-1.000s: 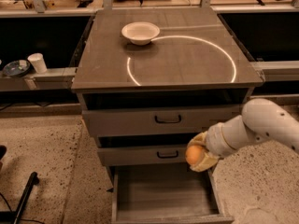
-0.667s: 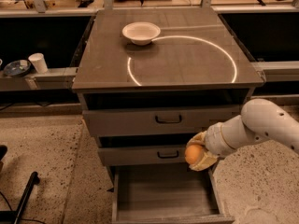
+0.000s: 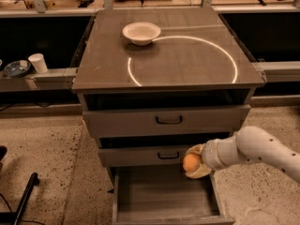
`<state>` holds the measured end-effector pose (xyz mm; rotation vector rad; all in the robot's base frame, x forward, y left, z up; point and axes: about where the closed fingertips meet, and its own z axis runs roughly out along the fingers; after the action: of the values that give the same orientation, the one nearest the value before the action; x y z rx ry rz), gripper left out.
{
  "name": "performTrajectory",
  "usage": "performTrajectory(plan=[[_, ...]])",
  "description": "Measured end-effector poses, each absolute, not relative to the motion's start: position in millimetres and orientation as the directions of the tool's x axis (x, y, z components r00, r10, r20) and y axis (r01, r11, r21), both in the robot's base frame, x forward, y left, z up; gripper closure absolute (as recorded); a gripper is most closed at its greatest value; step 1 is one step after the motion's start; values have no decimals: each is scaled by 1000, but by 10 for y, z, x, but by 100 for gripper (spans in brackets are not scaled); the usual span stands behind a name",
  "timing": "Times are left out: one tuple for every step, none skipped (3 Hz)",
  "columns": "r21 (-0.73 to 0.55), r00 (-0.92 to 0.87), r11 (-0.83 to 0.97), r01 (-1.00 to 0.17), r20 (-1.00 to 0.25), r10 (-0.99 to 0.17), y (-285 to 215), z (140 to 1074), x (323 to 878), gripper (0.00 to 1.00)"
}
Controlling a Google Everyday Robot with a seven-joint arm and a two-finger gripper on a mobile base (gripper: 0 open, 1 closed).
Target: Place orange into bottom drawer
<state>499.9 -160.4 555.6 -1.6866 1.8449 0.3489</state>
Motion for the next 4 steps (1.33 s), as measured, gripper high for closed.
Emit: performTrajectory(plan=[[-185,-62,239,-953,-652,-755,-1694,4726,5050,100],[-111,-106,250,-962,-691,-715,-1534,4275,4887,100],[-144,-78,246,-958,-698,-712,-1511,4346,4909,100],[-153,-85,276,-949,-720,-689,-1497,4092,5108,100]])
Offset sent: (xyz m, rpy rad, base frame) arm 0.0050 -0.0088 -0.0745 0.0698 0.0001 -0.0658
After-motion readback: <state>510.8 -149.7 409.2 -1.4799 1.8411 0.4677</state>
